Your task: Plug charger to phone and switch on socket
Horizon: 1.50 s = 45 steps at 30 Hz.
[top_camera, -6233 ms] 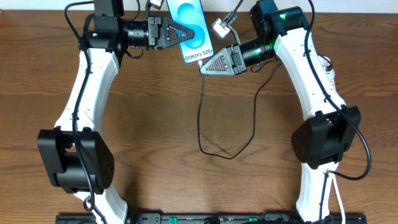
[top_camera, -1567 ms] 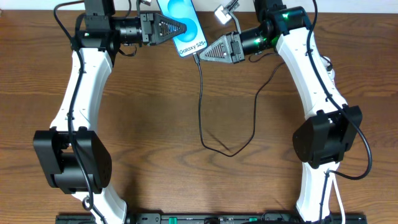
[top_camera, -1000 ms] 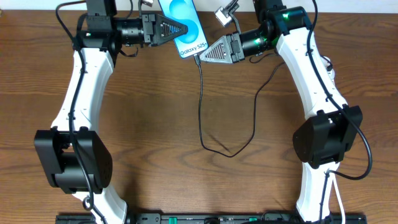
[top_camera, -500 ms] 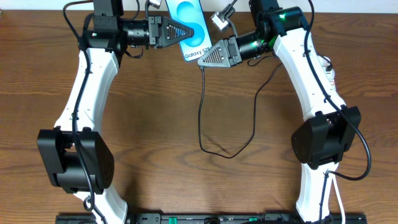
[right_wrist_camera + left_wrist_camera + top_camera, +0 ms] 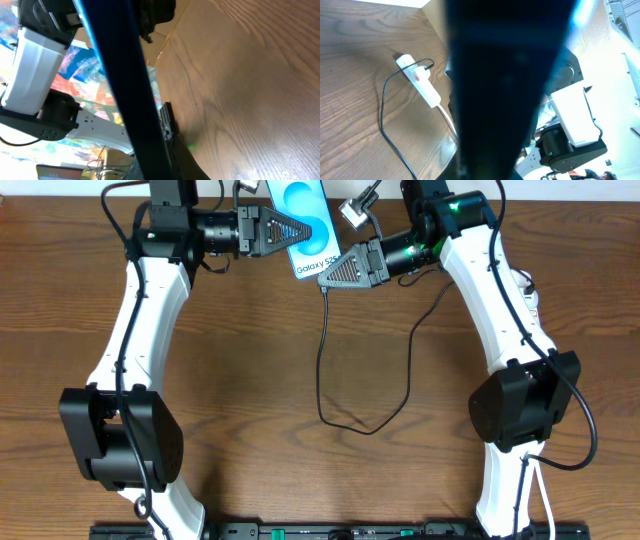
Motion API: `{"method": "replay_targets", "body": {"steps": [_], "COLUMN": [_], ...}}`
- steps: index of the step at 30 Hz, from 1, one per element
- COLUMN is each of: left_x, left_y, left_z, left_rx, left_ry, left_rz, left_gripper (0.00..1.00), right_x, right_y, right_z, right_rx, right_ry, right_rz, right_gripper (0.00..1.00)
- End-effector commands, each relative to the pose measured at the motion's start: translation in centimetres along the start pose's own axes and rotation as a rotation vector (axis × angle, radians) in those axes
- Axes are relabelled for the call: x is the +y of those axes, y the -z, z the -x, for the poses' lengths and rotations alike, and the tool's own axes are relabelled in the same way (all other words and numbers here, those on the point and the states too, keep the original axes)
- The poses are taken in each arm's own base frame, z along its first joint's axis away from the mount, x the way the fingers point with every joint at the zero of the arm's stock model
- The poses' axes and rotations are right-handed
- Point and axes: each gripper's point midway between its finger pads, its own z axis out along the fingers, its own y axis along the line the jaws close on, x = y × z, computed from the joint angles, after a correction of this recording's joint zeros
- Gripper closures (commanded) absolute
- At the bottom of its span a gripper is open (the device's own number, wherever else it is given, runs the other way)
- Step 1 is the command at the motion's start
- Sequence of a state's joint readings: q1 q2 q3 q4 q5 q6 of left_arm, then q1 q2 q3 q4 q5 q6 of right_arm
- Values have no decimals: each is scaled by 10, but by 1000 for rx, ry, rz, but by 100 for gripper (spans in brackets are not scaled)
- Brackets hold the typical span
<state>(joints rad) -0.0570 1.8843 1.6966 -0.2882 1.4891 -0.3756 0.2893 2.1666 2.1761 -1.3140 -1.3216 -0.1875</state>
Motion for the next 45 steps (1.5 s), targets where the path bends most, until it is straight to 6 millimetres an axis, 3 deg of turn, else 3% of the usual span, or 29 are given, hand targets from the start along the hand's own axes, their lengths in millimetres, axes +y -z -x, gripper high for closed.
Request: {"method": "replay_targets", "body": {"steps": [1, 10, 13, 14, 17, 21, 23, 26, 27, 28, 32, 35, 36, 38, 43, 45], "left_x": [-19, -22, -20, -19, -9, 20, 40, 77, 91, 108, 155, 167, 168, 168, 168, 168], "left_y": [-1, 0, 0, -1, -1, 2, 8, 26, 35, 49, 113, 157, 171, 179, 186, 194], "left_z": [-2, -4, -3, -2, 3, 14, 17, 11, 6, -2, -43, -69, -77, -80, -83, -85], "left_rx": [23, 32, 26, 21, -8, -80, -119, -166, -176, -187, -182, -153, -152, -154, -166, -192], "left_ry": [-29, -30, -31, -31, -30, -8, 36, 134, 170, 222, 390, 458, 481, 499, 523, 560], "left_rz": [-48, -68, -56, -45, 14, 175, 287, 492, 576, 691, 1126, 1382, 1458, 1497, 1504, 1530], "left_gripper": [93, 93, 93, 93, 93, 93, 93, 93, 93, 93, 93, 93, 93, 93, 93, 93], "right_x": [15, 19, 18, 14, -3, -31, -39, -47, -47, -46, -46, -68, -87, -97, -93, -96], "right_y": [3, 9, 9, 9, 8, 8, 7, 6, 5, 3, -7, -13, -12, -16, -46, -45], "right_z": [5, 10, 9, 9, 1, -13, -18, -22, -22, -23, -26, -31, -34, -37, -40, -39], "right_rx": [-12, -32, -31, -27, 1, 64, 88, 102, 105, 109, 133, 149, 125, 120, 64, 18], "right_ry": [45, 61, 59, 56, 22, -18, -34, -63, -61, -60, -42, -97, -183, -193, -199, -208], "right_rz": [-22, 7, 1, -20, -124, -308, -367, -427, -428, -426, -438, -615, -785, -919, -1080, -1172], "right_gripper": [99, 98, 74, 72, 73, 68, 56, 37, 35, 41, 42, 31, 31, 32, 34, 37]}}
